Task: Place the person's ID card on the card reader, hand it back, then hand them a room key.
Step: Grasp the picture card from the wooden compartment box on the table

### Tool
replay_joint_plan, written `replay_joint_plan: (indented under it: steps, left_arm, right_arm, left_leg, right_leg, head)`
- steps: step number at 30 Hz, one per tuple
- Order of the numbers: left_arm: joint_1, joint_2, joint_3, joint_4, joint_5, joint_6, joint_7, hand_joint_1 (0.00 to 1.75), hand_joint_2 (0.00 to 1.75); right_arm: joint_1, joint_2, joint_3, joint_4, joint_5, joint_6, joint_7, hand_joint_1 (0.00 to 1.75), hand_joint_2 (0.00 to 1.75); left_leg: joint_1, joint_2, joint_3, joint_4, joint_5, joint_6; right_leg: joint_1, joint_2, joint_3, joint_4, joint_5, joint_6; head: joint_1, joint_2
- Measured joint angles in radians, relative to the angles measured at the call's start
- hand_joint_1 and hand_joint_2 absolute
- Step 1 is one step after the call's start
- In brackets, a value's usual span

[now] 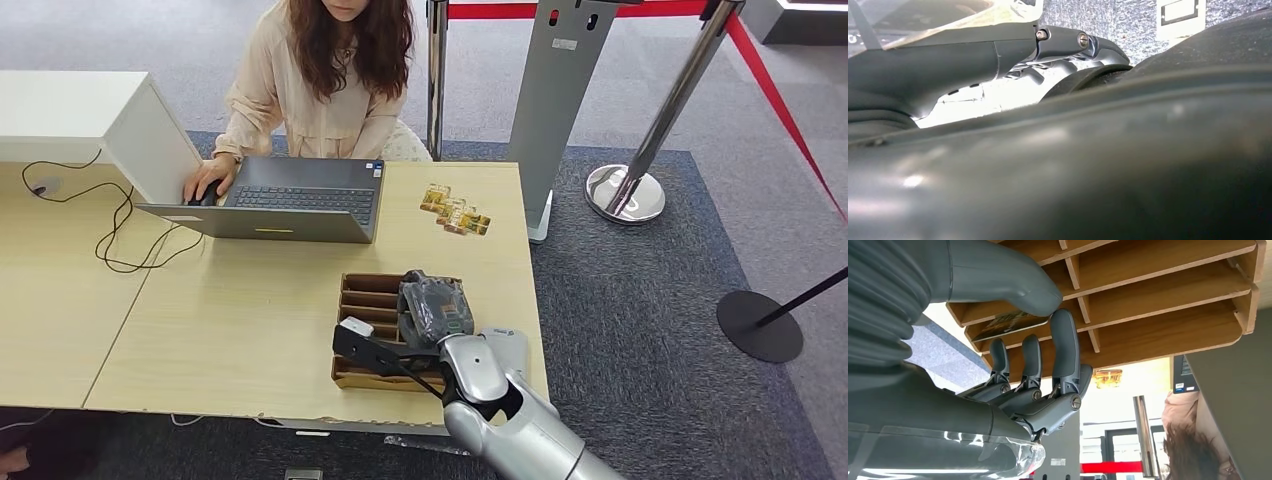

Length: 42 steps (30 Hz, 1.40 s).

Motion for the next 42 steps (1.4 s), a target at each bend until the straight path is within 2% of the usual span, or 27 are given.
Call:
replay_joint_plan:
  steps: [2, 3, 6, 7, 8, 25, 34, 42]
  left_arm:
    - [0.0, 0.0, 0.0, 0.0, 0.0, 0.0, 0.0, 0.0, 0.0]
    - [0.0, 0.0, 0.0, 0.0, 0.0, 0.0, 0.0, 0.0, 0.0]
    - [0.0, 0.0, 0.0, 0.0, 0.0, 0.0, 0.0, 0.0, 0.0]
    - [0.0, 0.0, 0.0, 0.0, 0.0, 0.0, 0.0, 0.0, 0.0]
    - [0.0, 0.0, 0.0, 0.0, 0.0, 0.0, 0.0, 0.0, 0.0]
    - [-0.001, 0.0, 0.0, 0.0, -0.004, -0.003, -0.002, 0.0, 0.0]
    - [-0.001, 0.0, 0.0, 0.0, -0.009, -0.003, -0.002, 0.0, 0.0]
    - [0.0, 0.001, 0.0, 0.0, -0.009, -0.006, -0.022, 0.0, 0.0]
  right_arm:
    - [0.0, 0.001, 0.0, 0.002, 0.0, 0.0, 0.0, 1.06, 1.75]
    - [0.0, 0.001, 0.0, 0.004, 0.0, -0.001, 0.0, 0.93, 1.75]
    - [-0.001, 0.001, 0.0, 0.006, 0.002, -0.002, 0.0, 0.22, 1.75]
    - [-0.001, 0.001, 0.0, 0.007, 0.003, -0.002, 0.0, 0.07, 1.75]
    - [-0.001, 0.001, -0.001, 0.007, 0.006, -0.002, 0.0, 0.0, 1.75]
    - [-0.002, 0.001, -0.004, 0.014, 0.037, -0.002, 0.005, 0.0, 1.75]
    - [-0.002, 0.0, -0.009, 0.015, 0.042, -0.001, 0.01, 0.11, 1.75]
    - [-0.002, -0.006, -0.013, 0.009, 0.057, -0.001, 0.019, 0.08, 1.75]
  left_leg:
    - [0.0, 0.0, 0.0, 0.0, 0.0, 0.0]
    - [0.0, 0.0, 0.0, 0.0, 0.0, 0.0]
    - [0.0, 0.0, 0.0, 0.0, 0.0, 0.0]
    - [0.0, 0.0, 0.0, 0.0, 0.0, 0.0]
    - [0.0, 0.0, 0.0, 0.0, 0.0, 0.0]
    - [0.0, 0.0, 0.0, 0.0, 0.0, 0.0]
    - [0.0, 0.0, 0.0, 0.0, 0.0, 0.0]
    - [0.0, 0.0, 0.0, 0.0, 0.0, 0.0]
  right_leg:
    - [0.0, 0.0, 0.0, 0.0, 0.0, 0.0]
    - [0.0, 0.0, 0.0, 0.0, 0.0, 0.0]
    - [0.0, 0.0, 0.0, 0.0, 0.0, 0.0]
    - [0.0, 0.0, 0.0, 0.0, 0.0, 0.0]
    - [0.0, 0.0, 0.0, 0.0, 0.0, 0.0]
    - [0.0, 0.0, 0.0, 0.0, 0.0, 0.0]
    - [0.0, 0.0, 0.0, 0.0, 0.0, 0.0]
    - [0.0, 0.0, 0.0, 0.0, 0.0, 0.0]
  head:
    - [0.0, 0.0]
    - [0.0, 0.0]
    - [0.0, 0.0]
    - [0.0, 0.0]
    - [0.0, 0.0]
    - [0.0, 0.0]
    - [0.0, 0.0]
    - [0.0, 0.0]
